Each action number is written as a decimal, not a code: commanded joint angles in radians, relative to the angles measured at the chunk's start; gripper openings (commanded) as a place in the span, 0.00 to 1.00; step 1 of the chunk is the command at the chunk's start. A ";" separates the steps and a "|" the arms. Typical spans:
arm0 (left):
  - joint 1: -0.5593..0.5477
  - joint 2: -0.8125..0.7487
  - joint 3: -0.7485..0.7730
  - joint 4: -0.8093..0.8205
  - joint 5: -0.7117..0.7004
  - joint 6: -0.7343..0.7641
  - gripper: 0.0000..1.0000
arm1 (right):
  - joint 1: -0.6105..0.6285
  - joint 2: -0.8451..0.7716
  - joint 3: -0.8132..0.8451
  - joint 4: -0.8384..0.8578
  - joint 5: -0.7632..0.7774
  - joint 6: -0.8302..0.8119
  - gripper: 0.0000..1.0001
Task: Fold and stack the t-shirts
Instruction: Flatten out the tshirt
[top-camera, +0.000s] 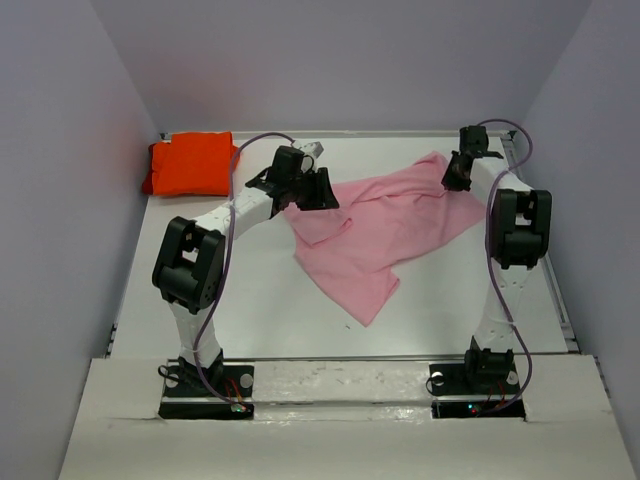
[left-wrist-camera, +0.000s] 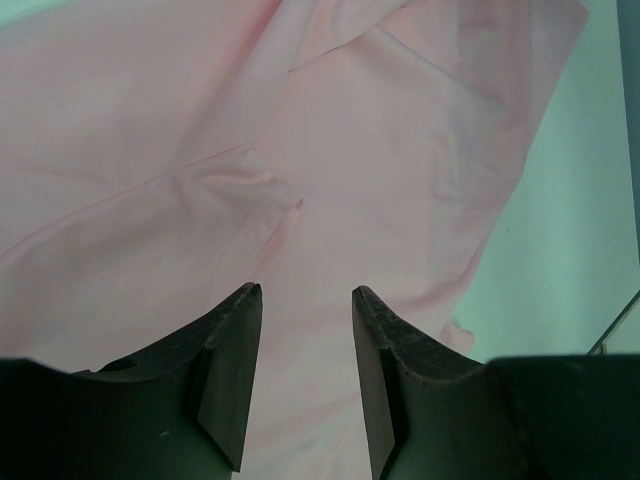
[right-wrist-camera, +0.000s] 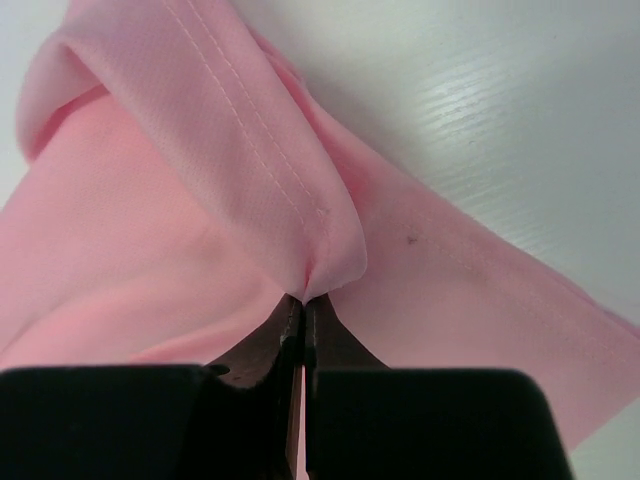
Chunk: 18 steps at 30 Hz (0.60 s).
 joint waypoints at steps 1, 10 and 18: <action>0.000 -0.044 0.038 0.010 0.025 0.012 0.51 | -0.009 -0.128 0.013 0.033 -0.064 -0.002 0.00; -0.110 -0.002 0.040 -0.064 -0.135 0.031 0.51 | -0.009 -0.168 0.016 0.033 -0.154 0.010 0.00; -0.127 0.035 0.064 -0.078 -0.141 0.058 0.51 | -0.009 -0.115 0.009 0.033 -0.199 0.012 0.18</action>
